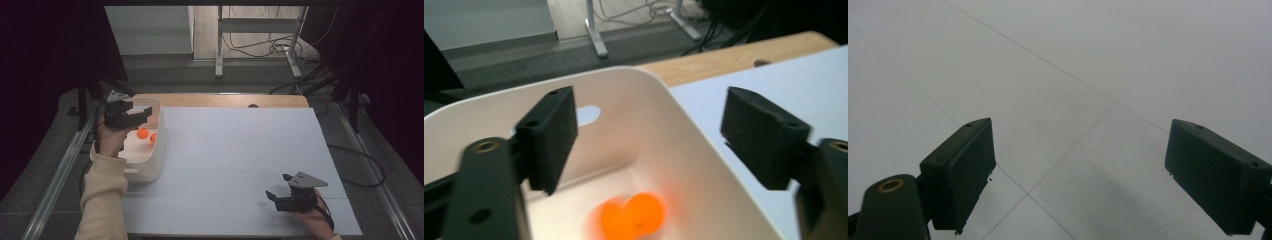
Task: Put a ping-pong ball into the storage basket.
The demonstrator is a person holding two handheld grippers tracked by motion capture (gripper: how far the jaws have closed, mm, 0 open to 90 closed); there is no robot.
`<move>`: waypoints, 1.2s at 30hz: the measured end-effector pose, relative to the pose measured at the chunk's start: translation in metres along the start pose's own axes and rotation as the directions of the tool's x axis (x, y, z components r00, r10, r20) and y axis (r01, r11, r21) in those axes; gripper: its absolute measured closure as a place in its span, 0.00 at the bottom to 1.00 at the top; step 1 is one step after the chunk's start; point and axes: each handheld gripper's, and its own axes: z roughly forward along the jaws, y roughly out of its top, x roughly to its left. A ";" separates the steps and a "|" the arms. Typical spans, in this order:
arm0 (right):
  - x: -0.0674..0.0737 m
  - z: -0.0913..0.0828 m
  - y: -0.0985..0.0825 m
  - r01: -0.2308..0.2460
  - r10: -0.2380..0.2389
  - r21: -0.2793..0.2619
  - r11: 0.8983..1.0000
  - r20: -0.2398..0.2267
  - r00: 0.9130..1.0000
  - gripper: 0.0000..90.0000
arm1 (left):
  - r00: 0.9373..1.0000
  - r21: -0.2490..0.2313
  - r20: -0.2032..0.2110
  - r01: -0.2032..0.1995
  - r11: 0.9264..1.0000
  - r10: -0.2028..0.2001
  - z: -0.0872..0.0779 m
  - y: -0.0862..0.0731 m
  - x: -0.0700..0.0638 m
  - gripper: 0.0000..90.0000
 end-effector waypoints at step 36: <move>-0.001 0.000 0.000 0.000 0.000 0.000 1.000 -0.002 1.000 0.15 | 0.962 -0.056 0.263 -0.064 0.996 0.077 -0.002 0.008 -0.037 0.19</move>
